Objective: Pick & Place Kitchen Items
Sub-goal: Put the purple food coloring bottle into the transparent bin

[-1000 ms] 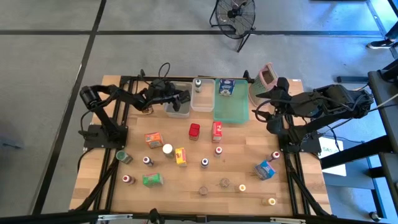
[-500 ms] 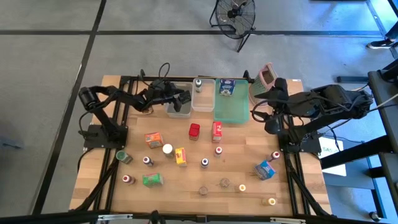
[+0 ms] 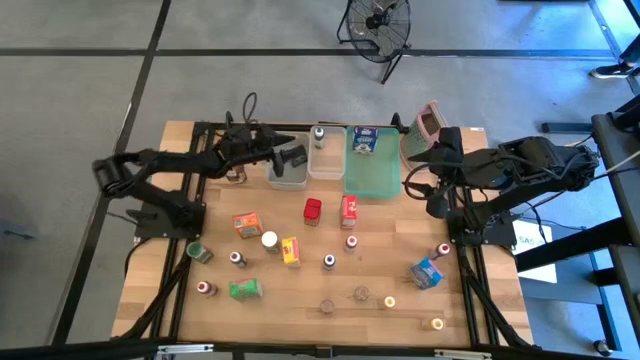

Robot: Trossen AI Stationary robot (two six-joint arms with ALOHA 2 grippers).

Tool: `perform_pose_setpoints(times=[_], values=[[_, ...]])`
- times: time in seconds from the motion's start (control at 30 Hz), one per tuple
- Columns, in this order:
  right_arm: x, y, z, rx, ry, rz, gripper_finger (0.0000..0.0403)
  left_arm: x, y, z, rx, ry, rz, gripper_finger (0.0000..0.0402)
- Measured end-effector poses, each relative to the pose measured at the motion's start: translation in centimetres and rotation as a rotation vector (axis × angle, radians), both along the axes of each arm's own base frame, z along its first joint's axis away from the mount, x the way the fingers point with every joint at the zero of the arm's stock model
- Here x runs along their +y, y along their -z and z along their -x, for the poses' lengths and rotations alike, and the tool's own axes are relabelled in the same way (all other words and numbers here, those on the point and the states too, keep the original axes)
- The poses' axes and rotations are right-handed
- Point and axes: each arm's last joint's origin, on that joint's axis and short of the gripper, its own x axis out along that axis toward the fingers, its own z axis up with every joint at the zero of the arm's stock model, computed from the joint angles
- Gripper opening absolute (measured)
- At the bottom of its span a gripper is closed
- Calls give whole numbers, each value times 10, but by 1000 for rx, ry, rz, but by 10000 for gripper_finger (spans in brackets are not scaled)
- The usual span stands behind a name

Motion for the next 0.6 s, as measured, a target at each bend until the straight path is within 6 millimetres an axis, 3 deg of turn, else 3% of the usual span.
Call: perform_pose_setpoints(times=[0.3,0.6], values=[[7,0,0,11,-82,-42,279,-42,-51,35,-37,20,-23,236],[30,6,-10,28,-180,-102,279,-98,-112,47,15,42,-79,236]])
